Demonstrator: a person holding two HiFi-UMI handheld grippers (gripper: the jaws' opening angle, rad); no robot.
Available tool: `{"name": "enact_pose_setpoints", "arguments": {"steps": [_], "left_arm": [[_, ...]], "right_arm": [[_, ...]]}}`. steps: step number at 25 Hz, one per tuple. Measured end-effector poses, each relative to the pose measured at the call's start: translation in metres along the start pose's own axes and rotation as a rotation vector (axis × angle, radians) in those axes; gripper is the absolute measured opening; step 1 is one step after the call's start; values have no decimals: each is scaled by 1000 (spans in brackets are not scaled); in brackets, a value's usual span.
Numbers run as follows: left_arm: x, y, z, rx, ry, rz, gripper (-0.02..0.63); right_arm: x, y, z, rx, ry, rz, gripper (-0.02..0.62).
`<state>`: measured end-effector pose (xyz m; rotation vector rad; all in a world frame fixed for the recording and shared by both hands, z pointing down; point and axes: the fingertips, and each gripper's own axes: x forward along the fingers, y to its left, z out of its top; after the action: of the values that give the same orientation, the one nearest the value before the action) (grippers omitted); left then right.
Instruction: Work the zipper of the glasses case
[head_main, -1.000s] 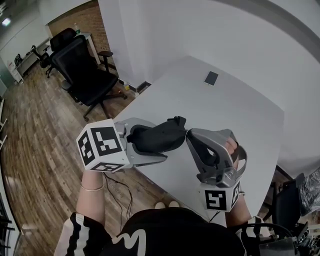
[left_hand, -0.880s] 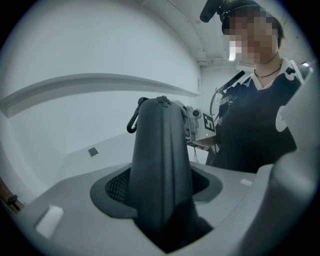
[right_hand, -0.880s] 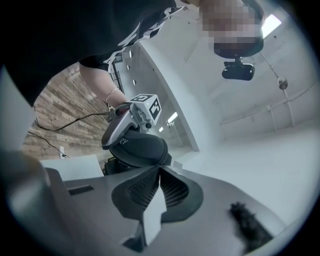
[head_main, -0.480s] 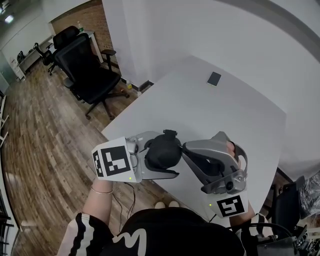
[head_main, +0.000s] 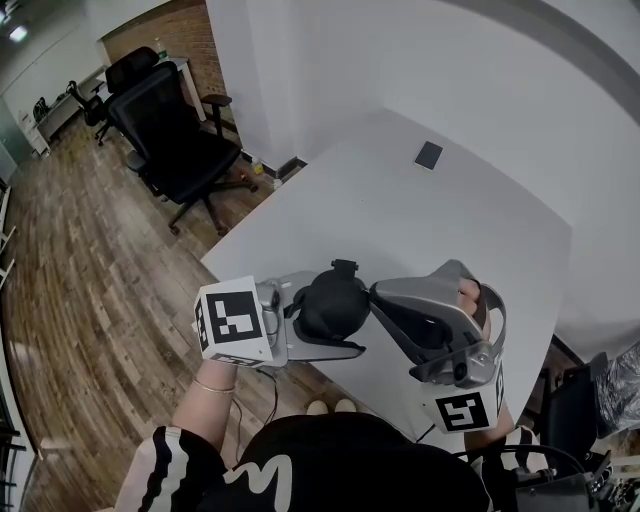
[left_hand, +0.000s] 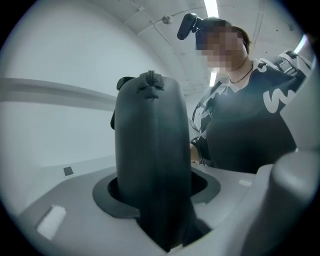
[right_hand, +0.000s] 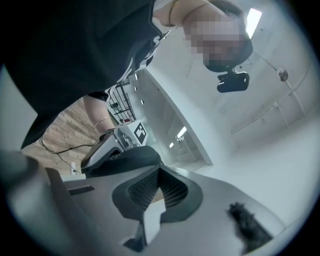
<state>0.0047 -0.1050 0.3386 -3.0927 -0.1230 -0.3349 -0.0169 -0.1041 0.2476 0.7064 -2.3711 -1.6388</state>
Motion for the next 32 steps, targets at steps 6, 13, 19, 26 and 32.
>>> {"name": "enact_pose_setpoints", "arguments": {"steps": [6,13,19,26,32], "left_arm": [[-7,5,8,-28,-43,2,256],[-17,16,20,-44,-82,10,258],[-18,27,30,-54,-103,22,258],[-21,35,51,-67,-201,19,259],[-33,48,70,-104,-326,22,259]], "right_arm": [[-1,3,-8,-25,27,20,5],[1,8,-19,14,53,11,5],[2,12,-30,108,65,-27,5],[1,32,-43,175,86,-12,5],[8,51,-52,245,96,0,5]]}}
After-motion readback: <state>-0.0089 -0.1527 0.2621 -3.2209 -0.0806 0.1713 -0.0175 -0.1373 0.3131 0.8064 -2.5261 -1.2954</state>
